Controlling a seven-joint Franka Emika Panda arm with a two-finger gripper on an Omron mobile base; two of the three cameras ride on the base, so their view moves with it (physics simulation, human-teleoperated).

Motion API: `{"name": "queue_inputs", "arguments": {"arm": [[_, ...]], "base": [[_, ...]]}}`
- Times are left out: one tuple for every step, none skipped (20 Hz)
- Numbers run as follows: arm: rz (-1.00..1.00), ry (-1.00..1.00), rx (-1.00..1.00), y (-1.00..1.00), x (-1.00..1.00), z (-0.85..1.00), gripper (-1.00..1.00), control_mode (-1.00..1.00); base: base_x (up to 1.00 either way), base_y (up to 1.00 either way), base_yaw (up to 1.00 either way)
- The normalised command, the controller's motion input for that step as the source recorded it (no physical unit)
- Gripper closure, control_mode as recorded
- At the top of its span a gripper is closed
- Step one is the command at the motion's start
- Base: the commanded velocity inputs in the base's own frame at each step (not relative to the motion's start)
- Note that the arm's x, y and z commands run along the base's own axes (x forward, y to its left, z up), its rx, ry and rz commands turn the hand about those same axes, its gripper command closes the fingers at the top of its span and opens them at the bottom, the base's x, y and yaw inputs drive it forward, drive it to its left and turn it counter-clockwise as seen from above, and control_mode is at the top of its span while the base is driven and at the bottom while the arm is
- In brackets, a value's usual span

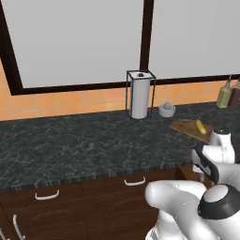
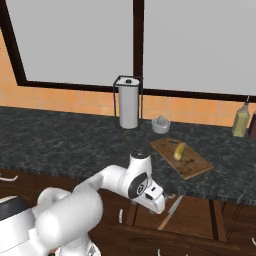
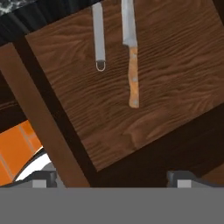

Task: Place the appropriate cutting tool for cutting the cucumber skin on the cutting board.

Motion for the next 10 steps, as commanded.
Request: {"name": "queue_inputs", "arguments": {"arm": [[0.00, 0.00, 0.02, -0.32, 0.08, -0.50, -1.00, -1.00], [0.00, 0.00, 0.01, -0.23, 0.04, -0.45, -1.00, -1.00], [0.00, 0.00, 0.02, -0.21, 0.08, -0.36, -1.00, -1.00], [0.00, 0.00, 0.01, -0.18, 0.00, -0.31, -1.00, -1.00], [0.00, 0.00, 0.01, -0.14, 0.00, -0.27, -1.00, -1.00], [0.00, 0.00, 0.00, 0.00, 0.00, -0.19, -1.00, -1.00], [0.00, 0.00, 0.00, 0.00, 0.00, -0.08, -1.00, -1.00], [0.00, 0.00, 0.00, 0.00, 0.00, -0.13, -1.00, -1.00], [0.00, 0.00, 0.00, -0.04, 0.00, -0.21, -1.00, -1.00], [0.01, 0.00, 0.00, -0.08, 0.00, -0.26, -1.00, -1.00]], "base": [[0.00, 0.00, 0.00], [0.00, 0.00, 0.00], [0.00, 0.00, 0.00], [0.00, 0.00, 0.00], [0.00, 0.00, 0.00], [0.00, 0.00, 0.00], [0.00, 0.00, 0.00], [0.00, 0.00, 0.00], [0.00, 0.00, 0.00], [0.00, 0.00, 0.00]]}}
